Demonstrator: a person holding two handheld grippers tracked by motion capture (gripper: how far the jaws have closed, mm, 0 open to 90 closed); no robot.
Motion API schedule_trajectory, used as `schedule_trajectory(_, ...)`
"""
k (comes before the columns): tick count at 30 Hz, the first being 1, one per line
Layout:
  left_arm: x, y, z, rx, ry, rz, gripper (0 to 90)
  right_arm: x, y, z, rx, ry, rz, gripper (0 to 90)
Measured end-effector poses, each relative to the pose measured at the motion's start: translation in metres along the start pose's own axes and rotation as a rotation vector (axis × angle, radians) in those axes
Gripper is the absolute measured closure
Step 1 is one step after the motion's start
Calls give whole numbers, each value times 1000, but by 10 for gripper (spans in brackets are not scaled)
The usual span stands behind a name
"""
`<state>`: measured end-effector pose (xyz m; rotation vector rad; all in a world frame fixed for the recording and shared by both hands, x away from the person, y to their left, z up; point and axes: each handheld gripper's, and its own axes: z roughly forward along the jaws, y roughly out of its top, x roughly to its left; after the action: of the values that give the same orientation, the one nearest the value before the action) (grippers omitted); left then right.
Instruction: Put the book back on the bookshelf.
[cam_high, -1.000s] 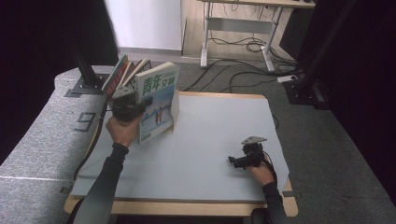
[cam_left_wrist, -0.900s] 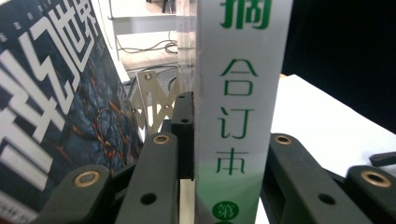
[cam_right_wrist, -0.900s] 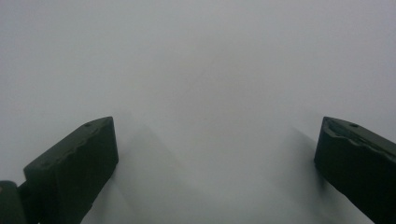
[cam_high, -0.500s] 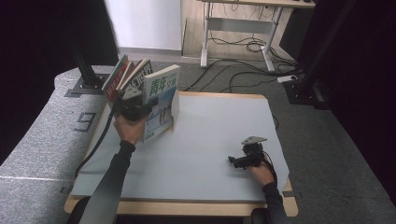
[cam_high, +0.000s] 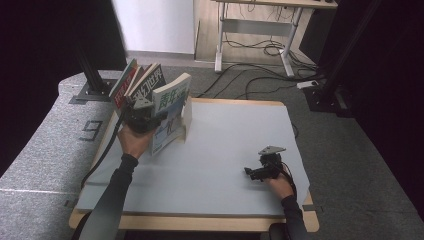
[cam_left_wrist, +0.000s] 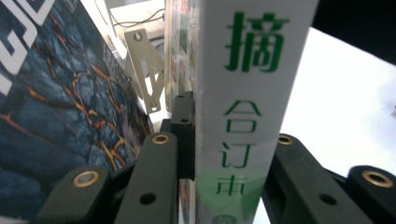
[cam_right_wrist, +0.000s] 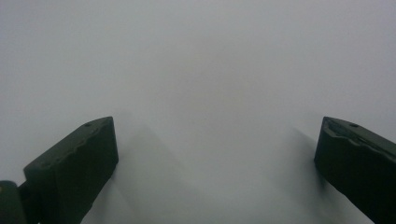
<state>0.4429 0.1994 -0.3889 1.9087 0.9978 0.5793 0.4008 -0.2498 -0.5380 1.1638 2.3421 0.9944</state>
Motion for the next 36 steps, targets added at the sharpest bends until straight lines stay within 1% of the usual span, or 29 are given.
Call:
schedule_trajectory(9, 4, -7, -8, 31, -27, -4, 733, 0, 0, 0, 0, 0, 0, 0)
schedule_trajectory(11, 6, -11, -11, 48, -39, -4, 733, 0, 0, 0, 0, 0, 1, 0)
schedule_trajectory(16, 8, -15, -16, 70, -48, -10, 732, 0, 0, 0, 1, 0, 1, 0)
schedule_trajectory(17, 9, -17, -18, 84, -56, -16, 732, 0, 0, 0, 1, 0, 1, 0)
schedule_trajectory(19, 10, -17, -19, 86, -59, -15, 732, 0, 0, 0, 1, 0, 1, 0)
schedule_trajectory(21, 10, -20, -21, 79, -72, -25, 734, 0, 0, 0, 1, 0, 0, 0)
schedule_trajectory(25, 7, -20, -21, 75, -56, -27, 738, 0, 0, 0, 1, 0, 1, 0)
schedule_trajectory(27, 5, -20, -21, 45, -42, -42, 740, 0, 0, 0, 1, 0, 1, 0)
schedule_trajectory(31, 5, -19, -18, 2, -41, -80, 742, 0, 0, 0, 0, 0, -1, 0)
schedule_trajectory(32, 5, -18, -16, -6, -40, -89, 742, 0, 0, 0, 0, 0, 0, 0)
schedule_trajectory(34, 5, -18, -15, -11, -40, -92, 743, 0, 0, 0, 1, 0, 0, 0)
schedule_trajectory(36, 4, -14, -10, -19, -35, -99, 743, 0, 0, 0, 1, 0, 1, 0)
